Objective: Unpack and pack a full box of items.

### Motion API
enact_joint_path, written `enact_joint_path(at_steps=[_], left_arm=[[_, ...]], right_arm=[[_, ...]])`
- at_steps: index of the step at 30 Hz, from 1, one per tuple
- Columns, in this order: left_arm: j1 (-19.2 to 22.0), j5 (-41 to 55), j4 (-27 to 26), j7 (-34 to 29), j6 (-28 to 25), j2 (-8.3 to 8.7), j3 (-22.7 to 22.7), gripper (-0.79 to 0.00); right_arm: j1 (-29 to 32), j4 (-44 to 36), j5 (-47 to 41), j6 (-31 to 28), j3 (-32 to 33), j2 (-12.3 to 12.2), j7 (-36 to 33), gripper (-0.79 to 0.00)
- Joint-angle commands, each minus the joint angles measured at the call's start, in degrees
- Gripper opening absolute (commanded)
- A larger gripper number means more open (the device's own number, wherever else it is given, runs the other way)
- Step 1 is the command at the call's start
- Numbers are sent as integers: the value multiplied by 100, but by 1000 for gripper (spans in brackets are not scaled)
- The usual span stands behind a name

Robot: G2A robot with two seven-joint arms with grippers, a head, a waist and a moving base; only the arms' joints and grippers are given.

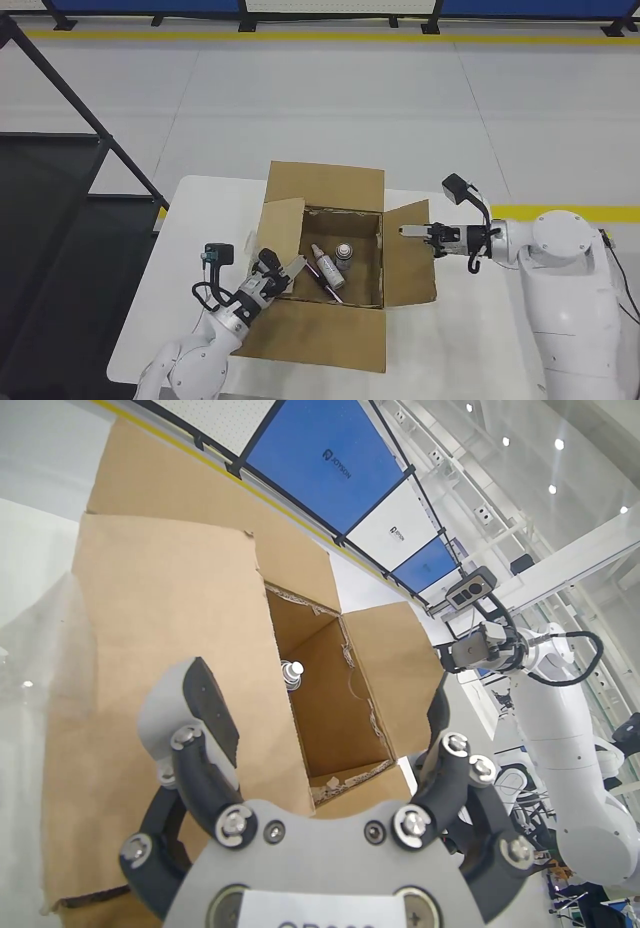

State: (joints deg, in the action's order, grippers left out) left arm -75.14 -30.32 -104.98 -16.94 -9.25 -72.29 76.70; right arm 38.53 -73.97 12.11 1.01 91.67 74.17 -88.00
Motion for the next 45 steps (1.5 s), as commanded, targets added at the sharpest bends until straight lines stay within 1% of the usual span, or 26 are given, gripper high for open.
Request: enact_joint_path(at_steps=[1, 10, 11, 14, 19, 25, 33, 39, 42, 45], left_arm=[[1, -1, 0, 1, 0, 0, 1, 0], [-20, 25, -13, 29, 39, -2, 5, 0], [-35, 62, -55, 43, 78, -5, -1, 0], [-43, 131, -133, -91, 118, -1, -16, 0], [69, -1, -11, -253, 253, -5, -137, 0], [152, 119, 163, -208, 369, -26, -220, 0], [112, 223, 178, -100, 444, -38, -250, 0], [82, 265, 198, 15, 662, -56, -288, 0], [97, 295, 206, 36, 759, -67, -325, 0], [118, 326, 216, 31, 832, -75, -345, 0]], right_arm=[[1, -1, 2, -4, 3, 1, 0, 0], [72, -46, -108, -57, -42, 7, 64, 0], [129, -102, -275, -118, -96, 11, 50, 0], [189, -273, -411, -94, -297, 12, 199, 0], [103, -265, -869, -51, -692, 47, 418, 0], [-250, 254, -1208, -102, -1245, 106, 607, 0], [-817, 1199, -1486, -397, -1917, 210, 771, 0], [-931, 1374, -1357, -883, -2211, 216, 822, 0], [-914, 1349, -1213, -994, -2367, 218, 941, 0], [-913, 1394, -1127, -950, -2503, 232, 1178, 0]])
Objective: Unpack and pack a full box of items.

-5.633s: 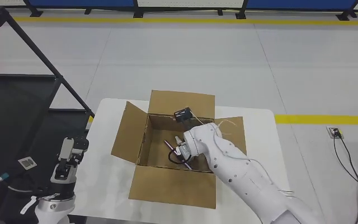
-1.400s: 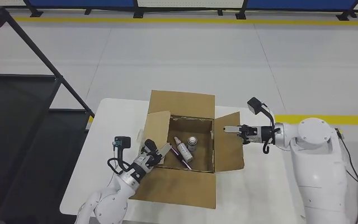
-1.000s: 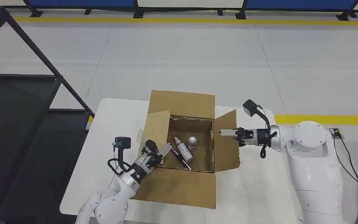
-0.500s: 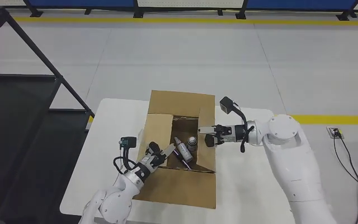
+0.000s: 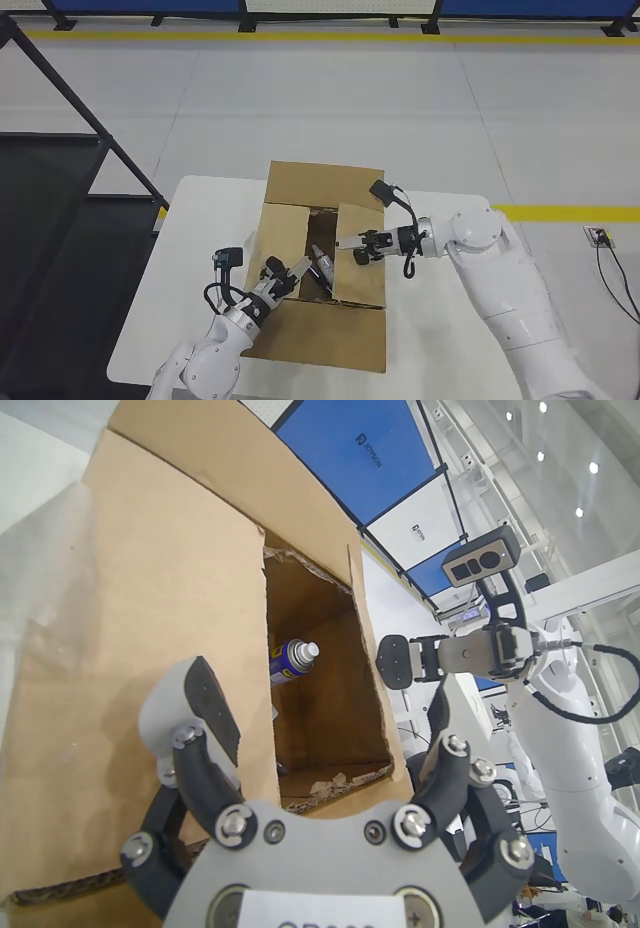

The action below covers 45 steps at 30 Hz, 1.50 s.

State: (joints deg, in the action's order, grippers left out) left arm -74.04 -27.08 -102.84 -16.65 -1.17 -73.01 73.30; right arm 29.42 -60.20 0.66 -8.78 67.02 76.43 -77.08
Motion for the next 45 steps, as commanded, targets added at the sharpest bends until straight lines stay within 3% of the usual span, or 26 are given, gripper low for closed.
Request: enact_joint_path(at_steps=[1, 38, 45], left_arm=[[13, 0, 6, 6, 41, -4, -11, 0], [206, -35, 296, -31, 408, -48, -49, 0], [96, 77, -35, -8, 279, -44, 18, 0]], right_arm=[[-4, 36, 49, 55, -86, 12, 170, 0], [-430, 493, 391, 558, -932, 67, 729, 0], [-452, 481, 174, 356, -861, 47, 762, 0]])
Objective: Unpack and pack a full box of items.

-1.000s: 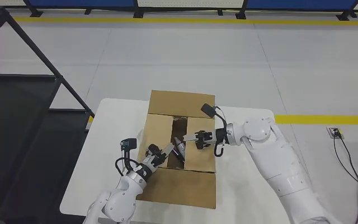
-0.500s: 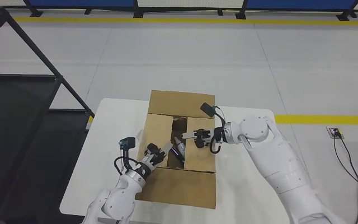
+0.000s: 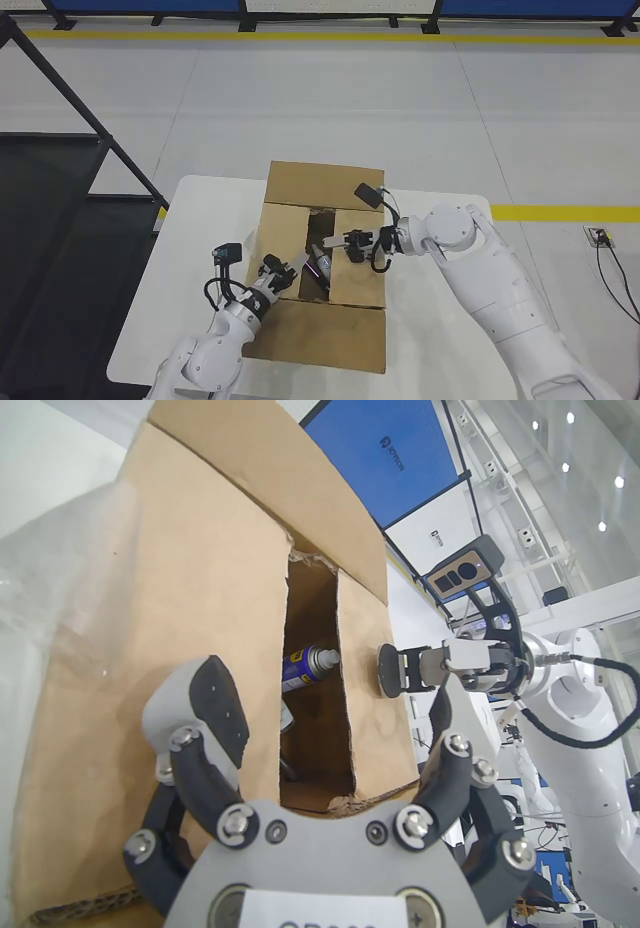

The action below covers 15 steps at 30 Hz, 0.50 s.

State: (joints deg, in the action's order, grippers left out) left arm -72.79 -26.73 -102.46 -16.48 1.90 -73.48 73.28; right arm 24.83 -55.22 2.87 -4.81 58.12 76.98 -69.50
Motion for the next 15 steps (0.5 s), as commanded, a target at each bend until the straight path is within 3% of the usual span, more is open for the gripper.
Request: enact_joint_path(at_steps=[1, 9, 15], left_arm=[[-56, 44, -143, -46, -52, 9, 51, 0], [-326, 104, -695, -137, -257, 53, 300, 0], [-690, 318, -1151, -304, -551, 119, 776, 0]], right_arm=[[11, -51, -77, -87, 57, -18, -1, 0], [59, -355, -204, -142, 271, -94, 201, 0], [27, -366, -51, -8, 257, -112, 215, 0]])
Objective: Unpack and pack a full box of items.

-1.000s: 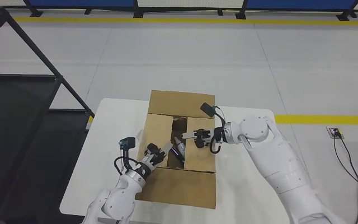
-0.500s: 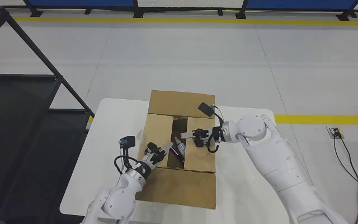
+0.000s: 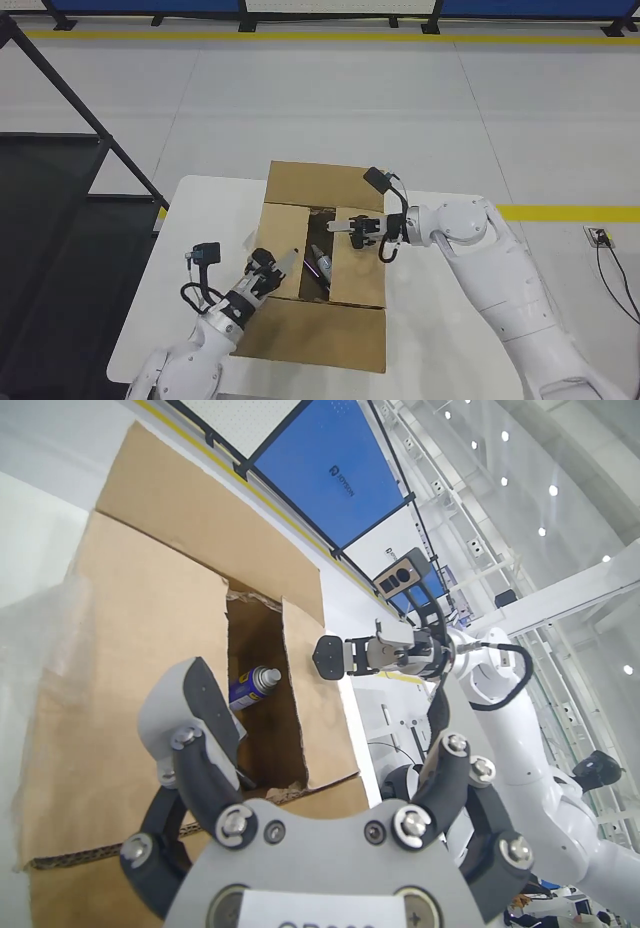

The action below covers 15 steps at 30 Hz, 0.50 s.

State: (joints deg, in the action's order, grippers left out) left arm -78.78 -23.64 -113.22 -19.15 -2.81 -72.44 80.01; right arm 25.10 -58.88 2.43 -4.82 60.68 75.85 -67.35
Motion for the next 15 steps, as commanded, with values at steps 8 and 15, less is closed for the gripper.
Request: enact_joint_path(at_steps=[8, 15], left_arm=[[-782, 1039, -416, -523, -1021, 132, 1121, 0], [-918, 2029, -89, -1317, -1336, 231, 1843, 0]], right_arm=[[87, -29, -93, 35, 28, 2, 193, 0], [81, 190, -719, -432, 325, -5, 690, 0]])
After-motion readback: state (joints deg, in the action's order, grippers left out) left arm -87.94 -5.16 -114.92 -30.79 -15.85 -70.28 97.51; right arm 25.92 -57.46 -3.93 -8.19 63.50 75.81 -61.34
